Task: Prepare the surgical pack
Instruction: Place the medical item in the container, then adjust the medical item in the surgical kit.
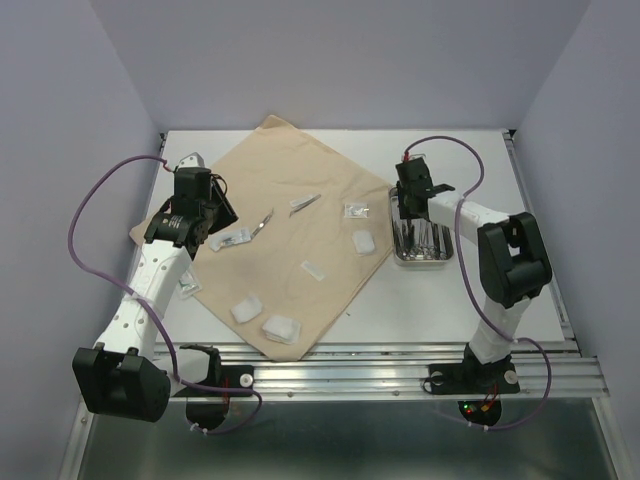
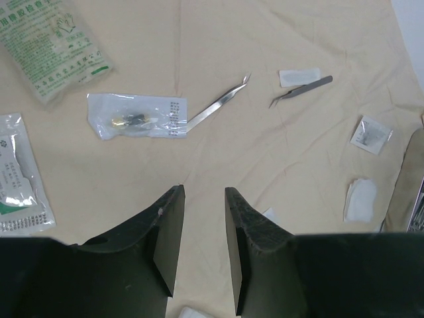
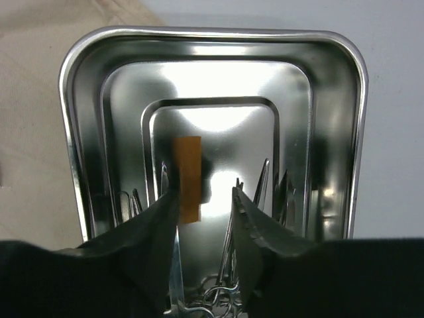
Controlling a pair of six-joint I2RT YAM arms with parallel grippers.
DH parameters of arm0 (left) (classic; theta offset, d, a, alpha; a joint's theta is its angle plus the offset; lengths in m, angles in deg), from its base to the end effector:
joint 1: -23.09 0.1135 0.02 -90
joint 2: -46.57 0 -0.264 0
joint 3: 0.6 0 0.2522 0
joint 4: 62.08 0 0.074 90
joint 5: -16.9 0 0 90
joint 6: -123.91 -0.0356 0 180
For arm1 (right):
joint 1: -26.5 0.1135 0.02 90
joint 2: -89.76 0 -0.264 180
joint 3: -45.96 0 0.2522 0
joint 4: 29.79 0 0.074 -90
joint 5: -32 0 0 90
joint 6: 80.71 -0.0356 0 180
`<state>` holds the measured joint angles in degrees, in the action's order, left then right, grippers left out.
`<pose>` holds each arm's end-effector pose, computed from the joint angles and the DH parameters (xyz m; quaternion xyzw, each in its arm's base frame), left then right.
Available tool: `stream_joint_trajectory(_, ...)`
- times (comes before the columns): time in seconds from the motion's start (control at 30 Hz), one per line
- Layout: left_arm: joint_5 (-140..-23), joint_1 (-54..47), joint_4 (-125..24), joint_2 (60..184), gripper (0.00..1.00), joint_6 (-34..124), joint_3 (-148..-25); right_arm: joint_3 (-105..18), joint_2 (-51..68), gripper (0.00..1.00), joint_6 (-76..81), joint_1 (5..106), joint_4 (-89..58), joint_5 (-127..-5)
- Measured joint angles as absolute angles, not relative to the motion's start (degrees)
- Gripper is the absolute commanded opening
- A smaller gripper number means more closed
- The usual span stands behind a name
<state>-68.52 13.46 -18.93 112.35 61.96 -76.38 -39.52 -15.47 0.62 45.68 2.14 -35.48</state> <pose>0.2487 -0.0393 0.3382 -0.1594 0.8644 -0.1203 0.4615 0.3757 0.1162 0.1991 -0.0210 0.9284 -0.1016 0.3568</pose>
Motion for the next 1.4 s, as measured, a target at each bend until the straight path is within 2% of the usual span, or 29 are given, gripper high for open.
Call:
stream_joint_trajectory(0.07, -68.52, 13.46, -18.93, 112.35, 0.42, 61.81, -76.38, -40.46, -16.65, 0.54, 0.95, 45.57, 1.82, -35.39)
stream_joint_trajectory(0.43, -68.31, 13.46, -18.91, 112.35, 0.42, 61.35, -76.38, -44.64, -15.49, 0.55, 0.29, 46.05, 1.93, -38.98)
stream_joint_trajectory(0.63, -68.35, 13.46, -18.91, 112.99, 0.42, 61.37, -76.47, -53.07, -16.78, 0.59, -5.35, 52.48, 3.28, -39.13)
stream_joint_trajectory(0.77, -68.37, 13.46, -18.82, 114.17, 0.42, 61.37, -76.69, -60.15, -21.9, 0.58, -10.68, 58.73, 3.61, -38.87)
stream_joint_trajectory(0.97, -68.17, 13.46, -18.32, 114.23, 0.42, 61.13, -76.79, -76.52, -37.59, 0.57, -12.47, 64.89, 8.48, -37.99)
stream_joint_trajectory(1.17, -68.02, 13.46, -17.77, 114.19, 0.42, 60.85, -76.77, -88.96, -49.04, 0.59, -11.49, 65.94, 13.73, -34.52)
stream_joint_trajectory(1.4, -68.09, 13.46, -17.18, 113.1, 0.42, 60.72, -76.77, -98.86, -55.69, 0.59, -10.42, 65.57, 15.83, -31.15)
